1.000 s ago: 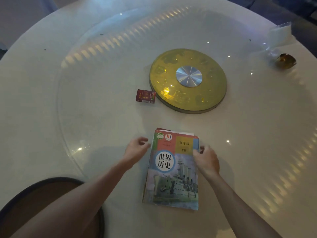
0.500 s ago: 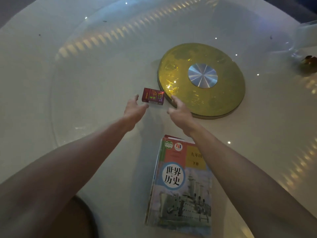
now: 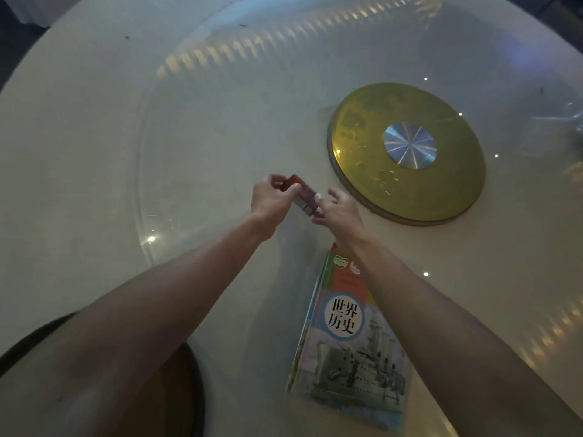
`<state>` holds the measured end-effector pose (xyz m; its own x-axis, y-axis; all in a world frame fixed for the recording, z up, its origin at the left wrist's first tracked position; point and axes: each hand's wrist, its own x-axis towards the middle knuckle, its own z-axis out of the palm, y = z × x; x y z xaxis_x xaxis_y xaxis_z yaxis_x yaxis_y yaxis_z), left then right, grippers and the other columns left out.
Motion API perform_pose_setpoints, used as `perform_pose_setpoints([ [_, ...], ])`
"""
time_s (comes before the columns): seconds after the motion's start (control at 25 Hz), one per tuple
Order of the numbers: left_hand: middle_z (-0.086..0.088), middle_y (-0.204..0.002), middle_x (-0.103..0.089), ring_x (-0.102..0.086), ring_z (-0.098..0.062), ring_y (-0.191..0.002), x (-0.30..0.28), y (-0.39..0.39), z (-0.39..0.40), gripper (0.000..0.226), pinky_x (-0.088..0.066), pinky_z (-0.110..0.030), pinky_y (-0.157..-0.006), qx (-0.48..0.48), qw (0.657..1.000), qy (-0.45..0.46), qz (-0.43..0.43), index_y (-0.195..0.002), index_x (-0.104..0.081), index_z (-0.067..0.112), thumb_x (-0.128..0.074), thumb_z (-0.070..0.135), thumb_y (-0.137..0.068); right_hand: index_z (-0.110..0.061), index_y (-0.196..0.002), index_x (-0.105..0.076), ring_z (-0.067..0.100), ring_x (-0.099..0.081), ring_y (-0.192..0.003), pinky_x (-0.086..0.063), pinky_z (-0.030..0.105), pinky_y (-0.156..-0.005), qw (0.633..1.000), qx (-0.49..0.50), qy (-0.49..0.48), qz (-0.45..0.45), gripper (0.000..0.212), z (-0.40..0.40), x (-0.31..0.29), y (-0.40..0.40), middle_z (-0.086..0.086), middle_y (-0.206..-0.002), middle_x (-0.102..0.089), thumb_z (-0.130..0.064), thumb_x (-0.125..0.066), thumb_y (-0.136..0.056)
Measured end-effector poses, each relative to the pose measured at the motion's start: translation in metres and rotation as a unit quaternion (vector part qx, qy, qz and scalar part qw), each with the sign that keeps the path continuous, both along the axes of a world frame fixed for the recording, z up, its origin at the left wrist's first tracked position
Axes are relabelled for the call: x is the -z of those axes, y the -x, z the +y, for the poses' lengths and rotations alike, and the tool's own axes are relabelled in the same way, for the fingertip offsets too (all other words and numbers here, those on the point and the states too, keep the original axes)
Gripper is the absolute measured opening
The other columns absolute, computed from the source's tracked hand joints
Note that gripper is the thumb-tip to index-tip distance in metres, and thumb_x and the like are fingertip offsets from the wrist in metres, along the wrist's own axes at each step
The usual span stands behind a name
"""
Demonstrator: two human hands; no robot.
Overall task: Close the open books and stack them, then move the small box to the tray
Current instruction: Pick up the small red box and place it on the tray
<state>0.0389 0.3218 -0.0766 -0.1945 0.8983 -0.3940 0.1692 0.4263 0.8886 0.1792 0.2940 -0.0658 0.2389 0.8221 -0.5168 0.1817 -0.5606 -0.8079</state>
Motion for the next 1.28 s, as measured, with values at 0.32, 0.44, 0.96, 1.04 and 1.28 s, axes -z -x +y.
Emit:
perform_pose_setpoints([
  [0.32,-0.007,-0.104,-0.074,-0.07,-0.014,-0.077,-0.041,0.095,-0.088,0.033,-0.053,-0.008,-0.063,0.092,0.996,0.005,-0.017,-0.116,-0.073,0.007,-0.064,-0.002,-0.086,-0.006,-0.12,-0.057,0.02,-0.064,-0.064,-0.056,0.031,-0.047,0.997,-0.077,0.006,-0.001,0.022,-0.097,-0.015,0.085,0.021,-0.104,-0.064,-0.011,-0.063,-0.1],
  [0.44,-0.008,-0.113,-0.074,-0.074,-0.02,-0.093,-0.051,0.146,-0.126,0.034,-0.06,-0.021,-0.074,0.131,0.99,0.014,-0.044,-0.124,-0.07,0.01,-0.068,0.002,-0.09,-0.011,-0.119,-0.06,0.018,-0.065,-0.067,-0.056,0.031,-0.05,0.993,-0.109,0.012,0.049,0.02,-0.137,-0.023,0.116,0.013,-0.095,-0.069,-0.016,-0.065,-0.101],
  [0.96,0.004,-0.102,-0.075,-0.07,-0.01,-0.098,-0.013,0.262,-0.27,0.02,-0.058,-0.03,-0.088,0.157,0.982,0.03,0.104,-0.108,-0.079,0.014,-0.073,0.019,-0.09,0.0,-0.125,-0.063,0.025,-0.076,-0.093,-0.067,0.036,-0.076,0.96,-0.018,0.206,0.188,0.024,-0.279,0.003,0.245,0.018,-0.111,-0.074,-0.013,-0.06,-0.104],
  [1.04,0.004,-0.107,-0.073,-0.067,-0.009,-0.103,-0.007,0.268,-0.281,0.021,-0.058,-0.029,-0.09,0.157,0.98,0.031,0.12,-0.113,-0.077,0.013,-0.07,0.015,-0.092,-0.001,-0.129,-0.061,0.027,-0.076,-0.1,-0.066,0.037,-0.082,0.956,-0.003,0.225,0.186,0.028,-0.285,0.007,0.254,0.018,-0.115,-0.073,-0.013,-0.059,-0.104],
  [1.28,-0.002,-0.129,-0.068,-0.063,-0.015,-0.119,0.011,0.28,-0.293,0.035,-0.054,-0.035,-0.1,0.162,0.974,0.051,0.15,-0.129,-0.069,0.015,-0.068,0.015,-0.094,-0.002,-0.12,-0.066,0.029,-0.076,-0.103,-0.063,0.046,-0.095,0.955,0.012,0.225,0.191,0.02,-0.287,0.013,0.265,0.016,-0.11,-0.075,-0.012,-0.056,-0.105],
])
